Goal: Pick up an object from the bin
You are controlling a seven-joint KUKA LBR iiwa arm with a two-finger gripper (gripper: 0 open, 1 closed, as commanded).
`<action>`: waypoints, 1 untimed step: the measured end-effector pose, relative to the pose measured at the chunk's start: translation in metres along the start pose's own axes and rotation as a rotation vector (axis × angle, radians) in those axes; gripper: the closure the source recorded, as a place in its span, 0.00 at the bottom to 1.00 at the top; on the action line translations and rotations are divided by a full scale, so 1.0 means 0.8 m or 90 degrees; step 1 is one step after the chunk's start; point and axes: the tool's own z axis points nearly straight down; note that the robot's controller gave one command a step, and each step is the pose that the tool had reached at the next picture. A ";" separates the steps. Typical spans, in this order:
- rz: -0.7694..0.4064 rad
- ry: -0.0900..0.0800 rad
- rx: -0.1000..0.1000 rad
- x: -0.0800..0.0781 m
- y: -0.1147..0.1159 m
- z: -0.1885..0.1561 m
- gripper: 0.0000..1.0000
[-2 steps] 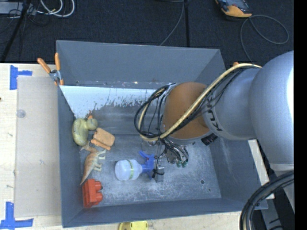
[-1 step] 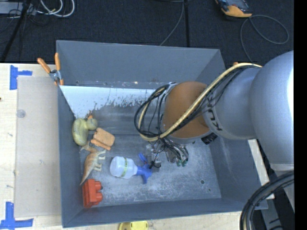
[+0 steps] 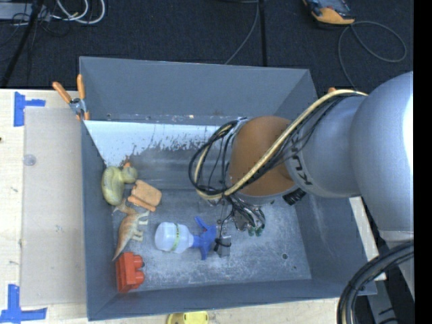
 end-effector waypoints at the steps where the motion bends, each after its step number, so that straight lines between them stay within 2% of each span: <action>1: 0.000 0.000 0.000 0.000 0.000 -0.001 1.00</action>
Offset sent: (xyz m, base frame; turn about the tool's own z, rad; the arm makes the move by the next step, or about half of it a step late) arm 0.0000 0.0000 0.0000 0.0000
